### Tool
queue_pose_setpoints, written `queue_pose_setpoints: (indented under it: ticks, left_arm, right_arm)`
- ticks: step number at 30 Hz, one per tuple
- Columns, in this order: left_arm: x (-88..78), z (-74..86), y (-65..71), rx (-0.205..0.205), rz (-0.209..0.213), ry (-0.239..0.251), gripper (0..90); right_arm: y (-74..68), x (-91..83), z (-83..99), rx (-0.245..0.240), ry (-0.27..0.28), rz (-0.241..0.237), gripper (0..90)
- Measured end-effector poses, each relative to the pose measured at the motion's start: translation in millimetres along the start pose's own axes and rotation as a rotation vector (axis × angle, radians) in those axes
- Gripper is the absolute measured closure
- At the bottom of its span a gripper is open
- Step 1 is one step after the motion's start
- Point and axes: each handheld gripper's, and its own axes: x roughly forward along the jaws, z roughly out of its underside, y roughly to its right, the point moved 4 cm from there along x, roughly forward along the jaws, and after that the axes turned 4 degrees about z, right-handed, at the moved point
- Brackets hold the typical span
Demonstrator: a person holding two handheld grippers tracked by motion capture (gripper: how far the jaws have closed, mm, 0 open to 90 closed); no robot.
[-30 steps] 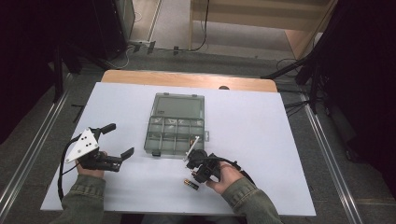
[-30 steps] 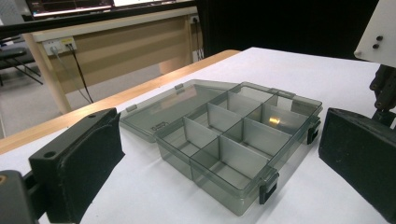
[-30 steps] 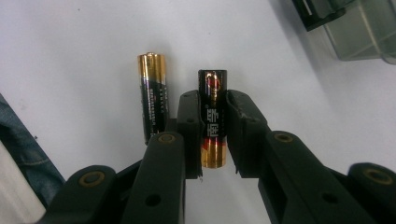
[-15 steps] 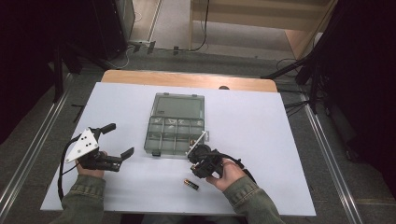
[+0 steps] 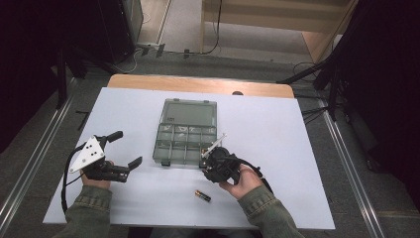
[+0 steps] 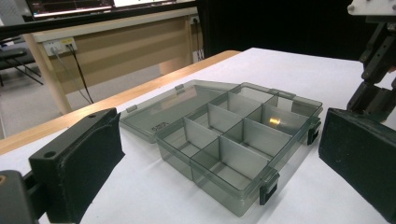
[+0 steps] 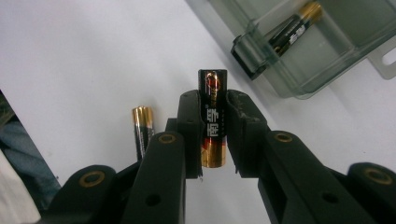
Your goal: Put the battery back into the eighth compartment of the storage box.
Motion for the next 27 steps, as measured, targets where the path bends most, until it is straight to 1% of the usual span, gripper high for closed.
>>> queue_pose_setpoints:
  ticks: [3,9,12,14,16,20,27]
  left_arm:
    - [0.1,0.0,0.2,0.000,0.001,0.000,0.0]
    - [0.0,-0.1,0.0,0.001,0.000,0.001,0.0]
    - [0.0,0.0,0.0,0.000,0.000,0.000,0.0]
    - [0.0,-0.1,0.1,0.000,0.000,0.001,0.0]
    - [0.0,-0.1,0.1,0.001,-0.001,0.002,0.0]
    - [0.0,0.0,0.0,0.000,0.001,0.000,0.0]
    - [0.0,0.0,0.0,0.000,0.001,-0.002,0.0]
  right_arm:
    - [3.8,-2.4,-0.8,0.022,0.031,-0.003,77.5]
    - [12.9,-8.0,-2.9,0.073,0.123,0.032,77.5]
    - [16.0,-12.0,-4.1,0.097,0.171,0.033,77.5]
    - [18.1,-14.4,-4.5,0.117,0.195,0.017,77.5]
    - [20.7,-15.6,-4.6,0.134,0.217,0.011,77.5]
    - [25.7,-15.4,-4.1,0.178,0.242,-0.017,77.5]
    - [36.7,-18.3,-3.3,0.273,0.305,-0.068,77.5]
